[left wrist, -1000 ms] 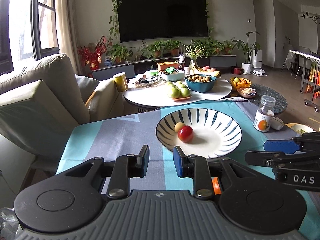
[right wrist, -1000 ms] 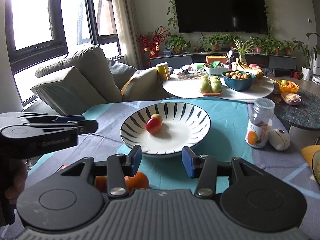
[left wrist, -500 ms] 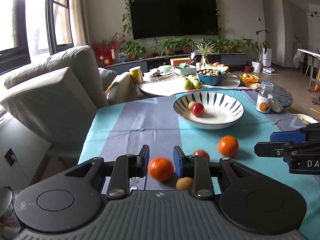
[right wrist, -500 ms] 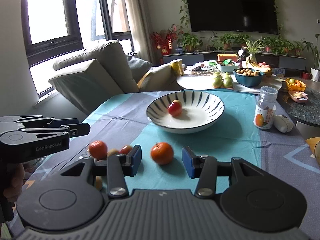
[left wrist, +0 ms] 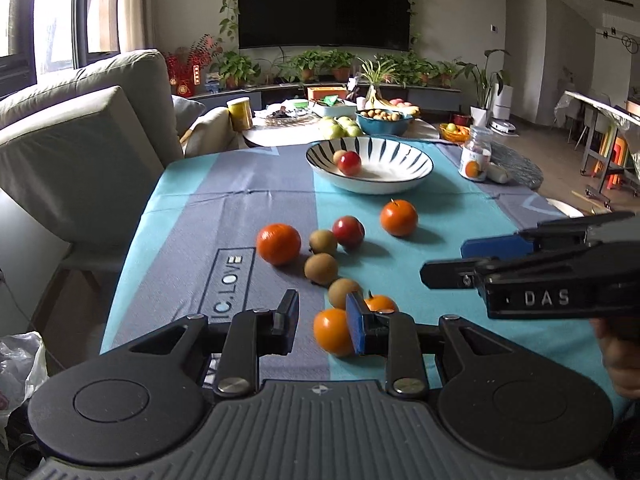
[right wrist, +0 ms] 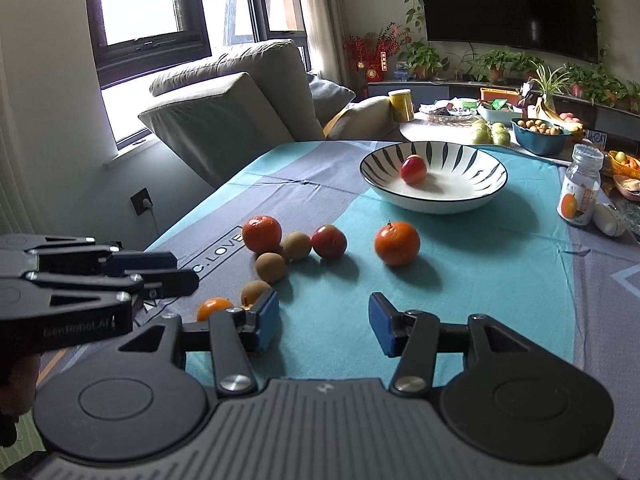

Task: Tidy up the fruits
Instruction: 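Move both tools back toward the remaining fruit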

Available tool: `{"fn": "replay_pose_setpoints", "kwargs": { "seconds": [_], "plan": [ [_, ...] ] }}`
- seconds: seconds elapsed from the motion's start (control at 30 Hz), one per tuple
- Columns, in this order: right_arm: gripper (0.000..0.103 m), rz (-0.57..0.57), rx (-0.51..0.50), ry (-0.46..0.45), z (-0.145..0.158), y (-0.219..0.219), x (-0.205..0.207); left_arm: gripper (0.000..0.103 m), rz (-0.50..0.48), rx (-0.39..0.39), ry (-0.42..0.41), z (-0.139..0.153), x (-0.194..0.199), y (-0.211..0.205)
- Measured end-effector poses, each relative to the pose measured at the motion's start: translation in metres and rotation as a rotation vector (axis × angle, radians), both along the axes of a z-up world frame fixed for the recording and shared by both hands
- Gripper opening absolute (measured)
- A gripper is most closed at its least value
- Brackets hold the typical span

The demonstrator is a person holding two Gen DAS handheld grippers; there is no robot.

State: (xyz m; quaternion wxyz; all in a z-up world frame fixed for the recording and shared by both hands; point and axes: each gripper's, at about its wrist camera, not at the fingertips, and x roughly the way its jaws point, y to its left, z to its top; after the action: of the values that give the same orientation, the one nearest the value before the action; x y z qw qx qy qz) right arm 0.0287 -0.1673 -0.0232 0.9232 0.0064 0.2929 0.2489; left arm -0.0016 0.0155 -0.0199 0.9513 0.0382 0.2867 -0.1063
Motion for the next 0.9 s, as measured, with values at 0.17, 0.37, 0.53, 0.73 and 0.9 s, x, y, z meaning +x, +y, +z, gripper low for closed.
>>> {"fn": "replay_pose_setpoints", "kwargs": {
  "seconds": [0.17,0.37,0.53,0.73,0.9],
  "plan": [
    [0.079,-0.004,-0.007,-0.002,0.0,0.001,-0.001,0.024,-0.014,-0.009,0.041,-0.011,0.0,-0.003],
    [0.079,-0.002,-0.008,0.011,-0.004,0.002,-0.003,0.025,-0.018,0.008,0.064,-0.02,0.007,-0.006],
    [0.079,0.016,-0.002,0.025,-0.006,0.005,-0.003,0.027,-0.025,0.01,0.064,-0.022,0.012,-0.01],
    [0.079,0.039,0.012,0.043,-0.007,0.01,-0.001,0.029,-0.023,0.016,0.077,-0.025,0.019,-0.012],
    [0.079,0.043,0.022,0.063,-0.008,0.01,0.001,0.03,-0.016,0.021,0.084,-0.028,0.024,-0.013]
  ]
}}
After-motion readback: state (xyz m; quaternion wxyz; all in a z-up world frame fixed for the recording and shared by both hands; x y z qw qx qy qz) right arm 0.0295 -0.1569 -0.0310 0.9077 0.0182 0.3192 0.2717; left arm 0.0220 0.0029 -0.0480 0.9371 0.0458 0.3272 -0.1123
